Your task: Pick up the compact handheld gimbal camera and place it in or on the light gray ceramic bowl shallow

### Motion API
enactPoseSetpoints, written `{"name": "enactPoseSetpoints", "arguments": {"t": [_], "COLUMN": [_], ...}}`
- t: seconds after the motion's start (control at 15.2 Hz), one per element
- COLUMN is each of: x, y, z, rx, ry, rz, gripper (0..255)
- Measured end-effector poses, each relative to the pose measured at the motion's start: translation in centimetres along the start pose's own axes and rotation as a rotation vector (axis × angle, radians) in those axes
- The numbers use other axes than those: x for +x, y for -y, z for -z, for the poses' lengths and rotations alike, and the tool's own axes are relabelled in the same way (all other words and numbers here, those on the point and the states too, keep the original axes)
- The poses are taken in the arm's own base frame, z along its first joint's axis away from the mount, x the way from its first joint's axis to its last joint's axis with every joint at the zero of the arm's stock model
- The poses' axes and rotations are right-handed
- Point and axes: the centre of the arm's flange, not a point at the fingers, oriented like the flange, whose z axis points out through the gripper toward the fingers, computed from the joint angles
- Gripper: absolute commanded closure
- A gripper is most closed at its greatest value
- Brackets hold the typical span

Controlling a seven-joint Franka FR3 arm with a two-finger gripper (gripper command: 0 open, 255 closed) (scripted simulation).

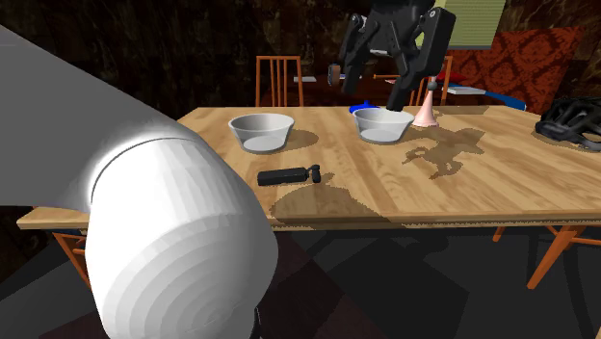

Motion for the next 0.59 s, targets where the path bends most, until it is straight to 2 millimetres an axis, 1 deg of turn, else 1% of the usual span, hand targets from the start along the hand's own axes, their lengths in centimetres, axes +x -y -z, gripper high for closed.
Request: {"name": "enactPoseSetpoints", "arguments": {"t": [0.07, 0.2, 0.4, 0.46, 0.59], "x": [0.0, -0.6, -1.9, -1.9, -2.8], "y": [0.0, 1.2, 3.9, 5.0, 6.9], "z": [0.0, -0.9, -3.6, -4.5, -6.1], "rx": [0.0, -0.003, -0.008, -0.01, -0.013], "ry": [0.0, -0.018, -0.059, -0.073, -0.104], "rz": [0.0, -0.021, -0.072, -0.09, -0.128], "gripper": [0, 0, 0, 0, 0]}}
